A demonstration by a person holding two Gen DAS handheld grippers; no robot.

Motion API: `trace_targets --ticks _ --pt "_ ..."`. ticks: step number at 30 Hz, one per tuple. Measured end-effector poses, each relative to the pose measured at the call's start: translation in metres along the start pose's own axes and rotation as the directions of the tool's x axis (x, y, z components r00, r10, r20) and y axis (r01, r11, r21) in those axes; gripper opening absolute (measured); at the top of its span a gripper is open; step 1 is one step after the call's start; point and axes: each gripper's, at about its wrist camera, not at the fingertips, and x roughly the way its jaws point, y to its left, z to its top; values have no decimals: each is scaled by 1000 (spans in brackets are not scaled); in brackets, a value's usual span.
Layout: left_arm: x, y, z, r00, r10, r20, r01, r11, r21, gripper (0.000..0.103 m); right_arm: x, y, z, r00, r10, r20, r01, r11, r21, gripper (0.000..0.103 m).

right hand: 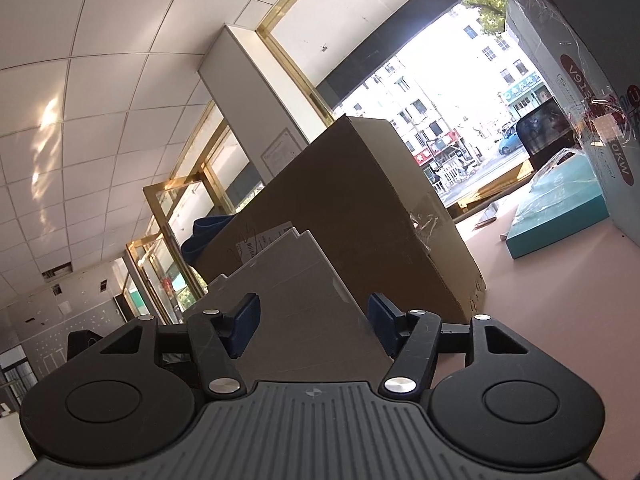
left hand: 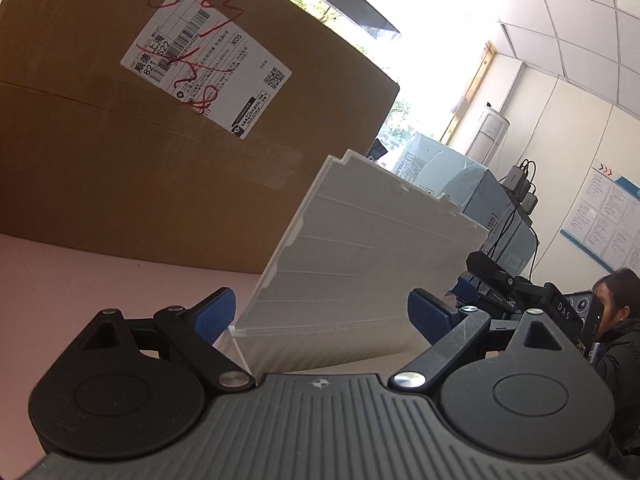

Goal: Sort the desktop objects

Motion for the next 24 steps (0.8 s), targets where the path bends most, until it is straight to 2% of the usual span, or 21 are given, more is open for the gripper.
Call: trace_targets --ticks 5,10,15,24 --pt "-1 -11 -2 1000 12 0 -12 997 80 94 0 8 0 1000 -3 -8 2 998 -56 61" --pt "-4 -11 -2 1000 6 -10 -5 996 84 94 -8 15 2 999 30 -31 -32 995 -98 61" --pt "-13 -19 -10 999 45 0 -44 991 129 94 -16 25 -6 999 4 -49 -12 986 -168 61" --pt "-25 -41 -30 995 102 9 -102 982 156 96 -28 40 -17 997 -47 -60 31 971 -236 62"
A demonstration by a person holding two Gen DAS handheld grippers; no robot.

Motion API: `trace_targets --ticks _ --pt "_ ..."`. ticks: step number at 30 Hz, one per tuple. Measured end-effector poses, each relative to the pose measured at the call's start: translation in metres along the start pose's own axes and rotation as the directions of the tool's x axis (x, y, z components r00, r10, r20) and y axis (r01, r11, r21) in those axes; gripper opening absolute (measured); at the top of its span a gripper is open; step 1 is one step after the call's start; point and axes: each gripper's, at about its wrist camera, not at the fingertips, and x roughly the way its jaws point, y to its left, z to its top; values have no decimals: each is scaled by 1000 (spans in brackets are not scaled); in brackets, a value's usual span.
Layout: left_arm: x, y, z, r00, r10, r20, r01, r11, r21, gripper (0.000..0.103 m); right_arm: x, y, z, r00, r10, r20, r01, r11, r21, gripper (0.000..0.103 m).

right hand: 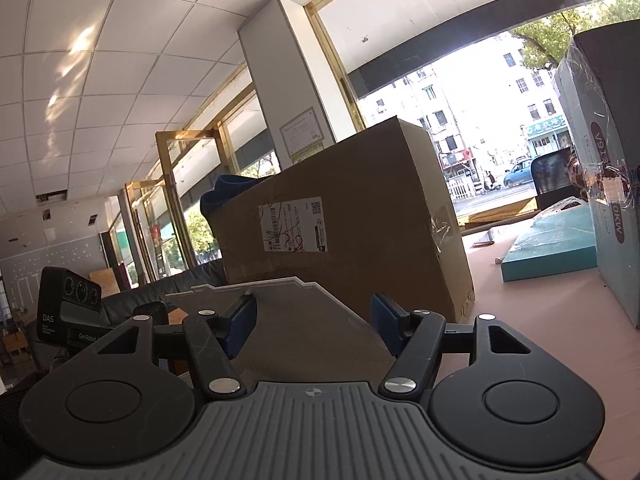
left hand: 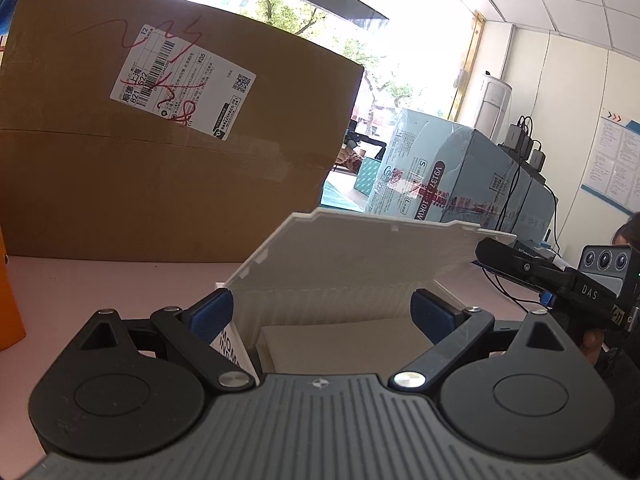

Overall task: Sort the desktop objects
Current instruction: 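Press the white ribbed lid shut onto the box with the left gripper, then grasp the closed white luckin coffee box from its sides with both grippers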

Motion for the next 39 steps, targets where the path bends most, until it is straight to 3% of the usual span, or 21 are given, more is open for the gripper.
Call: trace_targets --ticks 6,14,21,25,28,31,33,35,37,39 --pt "-6 -8 -6 1000 19 8 -19 1000 10 97 -8 11 -9 999 -52 -16 51 997 -58 62" --pt "-18 -4 -10 1000 21 13 -21 999 -40 98 -22 4 -10 999 -50 -8 50 999 0 65" --pt "-46 3 -9 988 18 150 2 991 -134 100 -40 5 -1 997 25 78 -33 994 106 80" --pt "-57 9 -9 973 55 222 -7 977 -211 101 -38 13 -4 996 -29 87 19 994 111 80" --pt "-53 7 -11 967 129 219 -83 975 -207 101 -31 26 -8 989 -127 70 123 990 66 79" --pt "-46 -1 -13 958 200 205 -170 973 -158 95 -17 39 -14 983 -183 16 183 983 -13 60" --pt "-43 -5 -16 961 194 196 -174 978 -115 88 -8 44 -23 976 -215 -21 214 975 -60 36" --pt "-39 -11 -18 965 182 189 -171 983 -71 78 -2 47 -27 973 -228 -35 225 971 -81 25" --pt "-36 -17 -20 967 175 186 -174 984 -21 62 2 49 -31 970 -241 -45 235 967 -99 21" --pt "-33 -24 -23 971 163 173 -170 985 30 55 4 48 -34 970 -237 -55 230 967 -108 21"
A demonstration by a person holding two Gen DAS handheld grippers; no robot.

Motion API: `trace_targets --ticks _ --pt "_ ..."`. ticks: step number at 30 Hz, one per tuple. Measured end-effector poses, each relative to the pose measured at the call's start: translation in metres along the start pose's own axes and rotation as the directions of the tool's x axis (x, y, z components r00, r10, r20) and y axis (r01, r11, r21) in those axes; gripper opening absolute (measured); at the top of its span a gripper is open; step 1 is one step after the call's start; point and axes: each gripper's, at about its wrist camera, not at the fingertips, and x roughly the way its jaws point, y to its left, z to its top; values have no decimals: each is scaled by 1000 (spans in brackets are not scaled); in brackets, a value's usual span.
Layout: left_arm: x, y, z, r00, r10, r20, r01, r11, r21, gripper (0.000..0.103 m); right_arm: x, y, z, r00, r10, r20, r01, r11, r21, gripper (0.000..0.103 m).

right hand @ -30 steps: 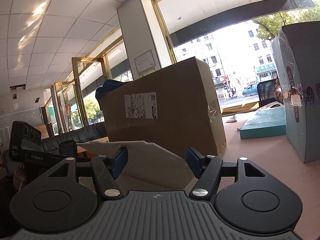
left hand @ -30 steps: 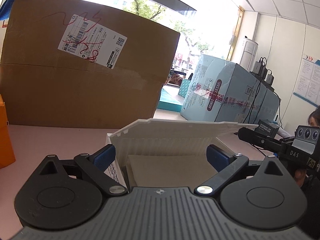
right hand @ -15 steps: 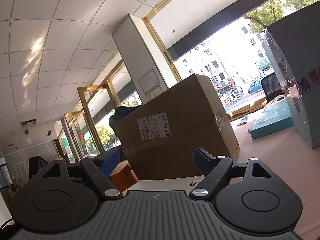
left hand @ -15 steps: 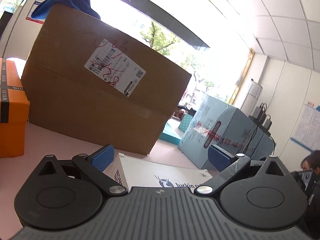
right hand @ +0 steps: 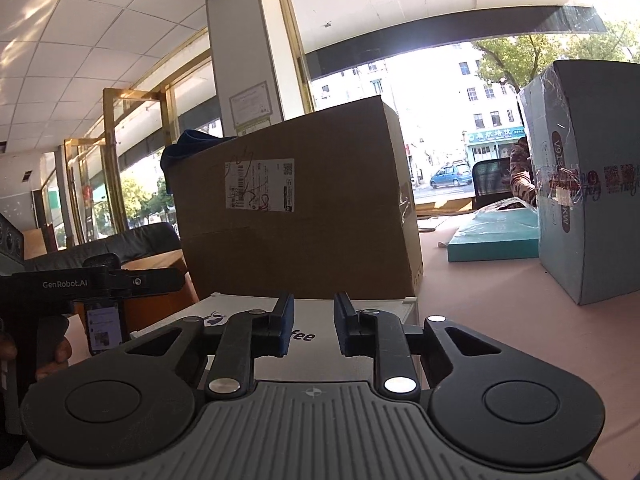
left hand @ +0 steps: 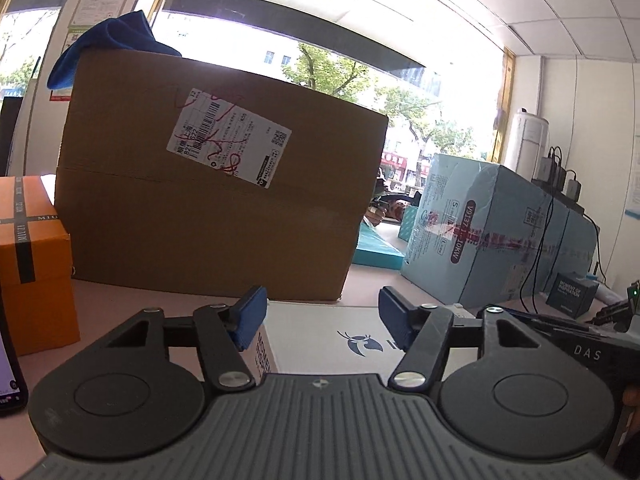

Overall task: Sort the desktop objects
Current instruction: 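Grasp the closed white luckin coffee box from its sides with both grippers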

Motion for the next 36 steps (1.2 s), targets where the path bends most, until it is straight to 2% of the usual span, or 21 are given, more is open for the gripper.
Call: trace_targets --ticks 6,12,23,29,30,31,32,33,36 --pt "9 -14 -13 998 -14 -54 18 997 71 52 6 5 -7 1000 -19 -17 18 999 -42 21" --pt "9 -29 -28 1000 29 0 -28 978 208 53 6 14 -12 999 -44 -14 42 993 -115 21" --pt "9 -28 -32 999 27 20 -31 977 209 53 10 23 -20 996 -83 13 84 978 -192 21" --pt "9 -27 -33 999 27 32 -33 978 206 53 8 19 -22 996 -77 34 82 981 -177 22" --pt "9 -27 -33 999 27 36 -34 978 205 55 8 18 -23 996 -78 41 84 981 -172 25" --pt "9 -27 -33 999 26 38 -33 979 201 71 7 17 -22 996 -82 45 89 982 -165 33" --pt "9 -24 -32 999 19 29 -24 984 179 85 6 14 -22 996 -71 49 77 987 -142 62" --pt "9 -20 -31 1000 11 21 -14 987 157 100 4 11 -21 997 -59 55 65 991 -116 88" --pt "6 -8 -28 999 -12 37 10 997 71 103 -3 -4 -17 993 -42 114 40 999 19 96"
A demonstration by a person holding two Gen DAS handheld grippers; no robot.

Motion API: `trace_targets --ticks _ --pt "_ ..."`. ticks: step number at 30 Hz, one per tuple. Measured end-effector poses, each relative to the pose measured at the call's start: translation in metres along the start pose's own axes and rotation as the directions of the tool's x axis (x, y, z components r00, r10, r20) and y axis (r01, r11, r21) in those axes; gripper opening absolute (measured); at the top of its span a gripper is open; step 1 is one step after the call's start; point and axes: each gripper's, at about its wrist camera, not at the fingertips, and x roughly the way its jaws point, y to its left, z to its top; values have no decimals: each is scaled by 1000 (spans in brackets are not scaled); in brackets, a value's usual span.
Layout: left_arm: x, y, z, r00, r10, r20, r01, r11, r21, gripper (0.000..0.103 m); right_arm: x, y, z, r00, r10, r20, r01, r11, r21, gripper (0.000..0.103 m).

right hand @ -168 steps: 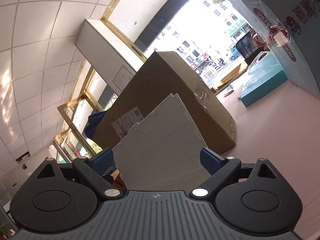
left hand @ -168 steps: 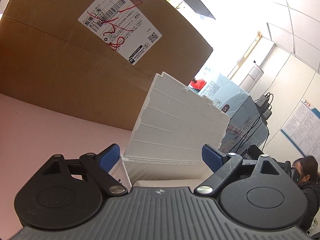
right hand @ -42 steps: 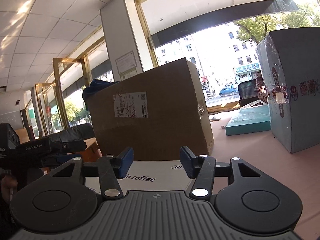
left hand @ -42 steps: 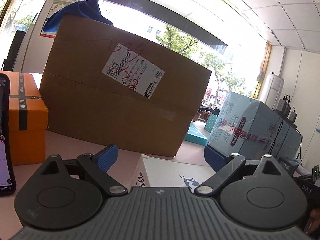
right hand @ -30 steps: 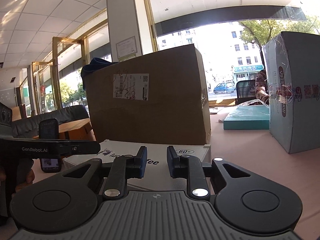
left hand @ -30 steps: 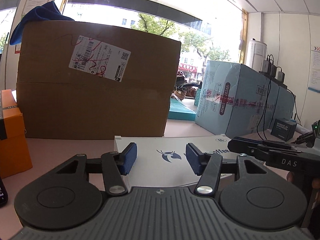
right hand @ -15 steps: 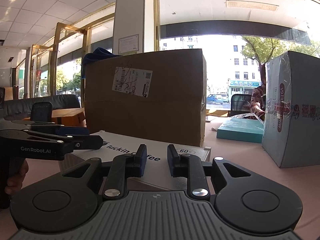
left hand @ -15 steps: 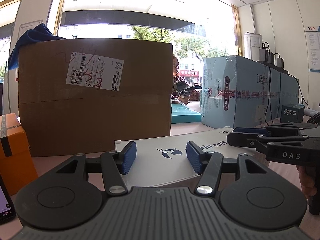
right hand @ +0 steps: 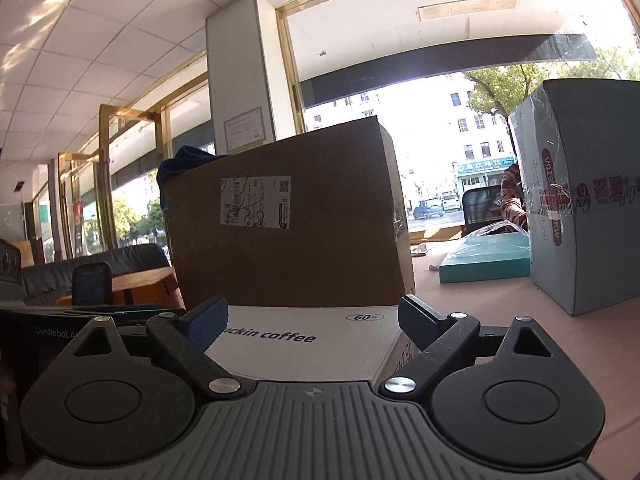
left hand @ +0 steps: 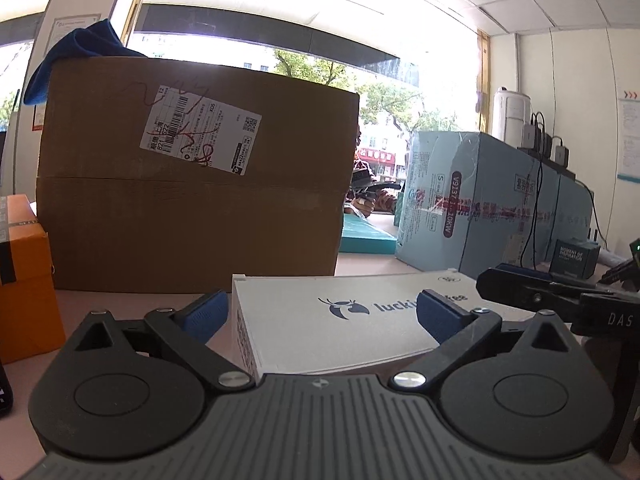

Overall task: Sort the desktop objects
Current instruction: 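Grasp the closed white luckin coffee box from its sides with both grippers, then lift and turn the white box with both grippers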

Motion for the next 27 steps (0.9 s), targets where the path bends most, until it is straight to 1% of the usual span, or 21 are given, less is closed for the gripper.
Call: trace_targets --ticks 2,4,5,7,9,10,11,13,15,17,20,21,23,25,27 --pt "-4 7 2 999 20 36 -18 999 -44 103 -2 -11 4 1000 -8 25 6 996 87 103" --pt "-5 15 3 998 50 49 -45 995 -92 103 -2 -24 5 999 -29 16 25 980 197 103" --pt "-4 19 4 997 65 47 -59 991 -121 103 -2 -31 5 999 -38 10 34 967 253 103" --pt "0 30 4 998 69 9 -66 979 -193 103 1 -49 3 998 -52 -25 58 917 394 103" --pt "10 42 2 997 32 -63 -49 960 -274 103 5 -66 -2 995 -56 -82 91 843 530 103" --pt "15 47 1 995 6 -101 -38 948 -317 103 7 -72 -6 993 -56 -106 107 813 573 103" --pt "22 54 -1 989 -31 -143 -24 931 -365 103 9 -78 -9 990 -54 -130 124 780 614 103" --pt "30 63 -7 978 -94 -188 1 897 -441 103 13 -90 -15 983 -47 -177 158 710 686 103" --pt "37 71 -12 966 -152 -211 22 856 -516 103 16 -95 -19 979 -36 -201 173 670 722 103" --pt "42 78 -16 956 -194 -222 34 822 -569 103 16 -91 -18 981 -37 -190 162 688 707 103" --pt "49 82 -19 944 -233 -232 45 792 -608 103 21 -81 -16 979 7 -204 136 722 678 103" --pt "50 81 -19 942 -240 -235 50 791 -610 103 23 -76 -15 977 26 -211 124 736 666 103" --pt "51 78 -18 940 -243 -241 54 800 -597 103 28 -67 -14 972 63 -227 100 762 640 103" --pt "52 75 -17 939 -240 -246 53 809 -586 103 34 -57 -14 962 91 -258 83 803 591 103" --pt "52 72 -15 939 -233 -254 44 812 -581 103 34 -45 -13 962 56 -267 96 847 522 103"
